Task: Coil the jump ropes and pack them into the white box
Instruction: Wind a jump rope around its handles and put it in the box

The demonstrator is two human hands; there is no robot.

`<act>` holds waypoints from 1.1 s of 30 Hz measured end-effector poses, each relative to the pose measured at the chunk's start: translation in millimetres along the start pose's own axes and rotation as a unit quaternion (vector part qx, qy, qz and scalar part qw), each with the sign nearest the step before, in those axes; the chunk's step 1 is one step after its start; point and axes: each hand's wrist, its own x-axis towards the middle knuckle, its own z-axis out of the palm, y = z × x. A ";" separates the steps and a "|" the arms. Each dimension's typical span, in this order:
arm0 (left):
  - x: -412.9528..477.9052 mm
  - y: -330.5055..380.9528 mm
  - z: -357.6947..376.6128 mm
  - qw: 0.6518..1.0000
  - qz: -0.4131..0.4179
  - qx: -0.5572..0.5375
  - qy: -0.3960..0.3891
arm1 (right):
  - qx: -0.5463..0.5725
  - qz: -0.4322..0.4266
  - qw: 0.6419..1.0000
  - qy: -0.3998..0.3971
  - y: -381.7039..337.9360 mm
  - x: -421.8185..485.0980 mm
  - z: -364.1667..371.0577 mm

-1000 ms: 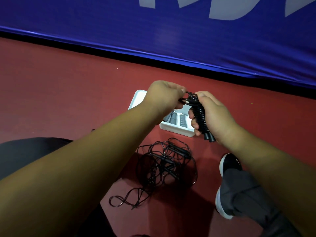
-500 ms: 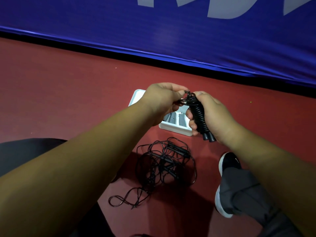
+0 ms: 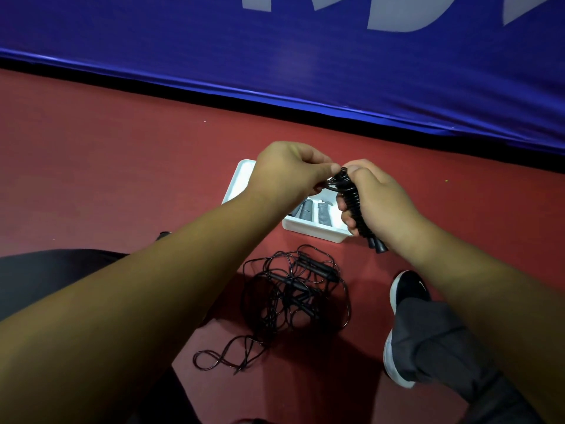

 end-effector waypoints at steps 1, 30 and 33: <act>-0.7 -1.2 1.1 1.000 -0.001 0.002 -0.002 | -0.005 -0.003 1.000 -0.001 -0.1 -0.3 0.1; -7.9 3.1 17.9 0.962 -0.109 -0.248 0.029 | 0.100 0.037 0.994 -0.014 7.4 5.6 0.9; -5.6 3.0 20.5 0.965 -0.114 -0.234 0.026 | 0.112 0.039 0.993 -0.006 10.0 6.0 -0.3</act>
